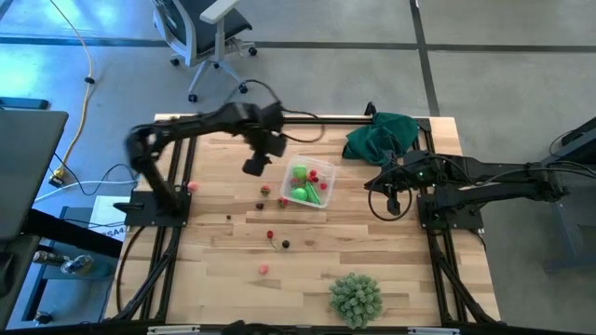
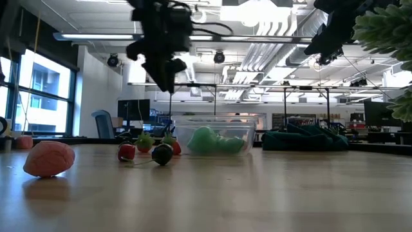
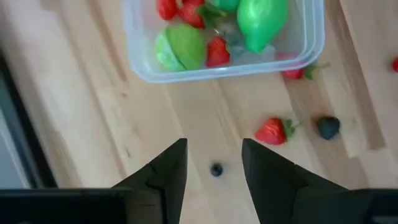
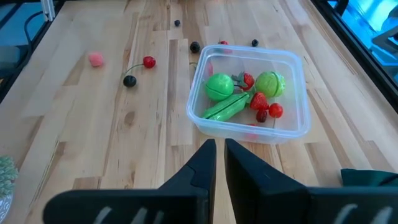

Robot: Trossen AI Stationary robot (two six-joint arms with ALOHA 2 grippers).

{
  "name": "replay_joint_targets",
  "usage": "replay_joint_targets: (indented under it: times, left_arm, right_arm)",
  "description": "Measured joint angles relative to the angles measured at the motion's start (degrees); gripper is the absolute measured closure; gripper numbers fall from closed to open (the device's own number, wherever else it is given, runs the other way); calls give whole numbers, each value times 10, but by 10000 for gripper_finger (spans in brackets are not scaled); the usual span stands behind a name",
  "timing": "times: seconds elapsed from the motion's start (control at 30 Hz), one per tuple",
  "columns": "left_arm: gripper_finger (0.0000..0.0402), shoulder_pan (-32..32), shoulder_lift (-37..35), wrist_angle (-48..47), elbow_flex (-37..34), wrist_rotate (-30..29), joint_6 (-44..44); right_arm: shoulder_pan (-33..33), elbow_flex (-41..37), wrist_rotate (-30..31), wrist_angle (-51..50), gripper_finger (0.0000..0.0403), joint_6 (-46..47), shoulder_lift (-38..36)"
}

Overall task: Pick and placing Produce into tupperware
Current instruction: Put the blueberry into the transparent bin

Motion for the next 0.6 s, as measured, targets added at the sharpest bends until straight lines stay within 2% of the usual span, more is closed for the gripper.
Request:
replay_joint_targets:
  times: [0.17, 0.33, 0.47, 0.6]
  left_arm:
    - [258, 42, -140, 176, -189, 52, 0]
    - [257, 93, -236, 350, -354, 57, -31]
    - [257, 109, -255, 433, -441, 93, -31]
    - [257, 112, -253, 482, -489, 116, -16]
  right_arm:
    - [0, 0, 0, 0, 379, 0, 0]
    - [0, 0, 0, 0, 379, 0, 0]
    - [0, 0, 0, 0, 379, 0, 0]
    - [0, 0, 0, 0, 379, 0, 0]
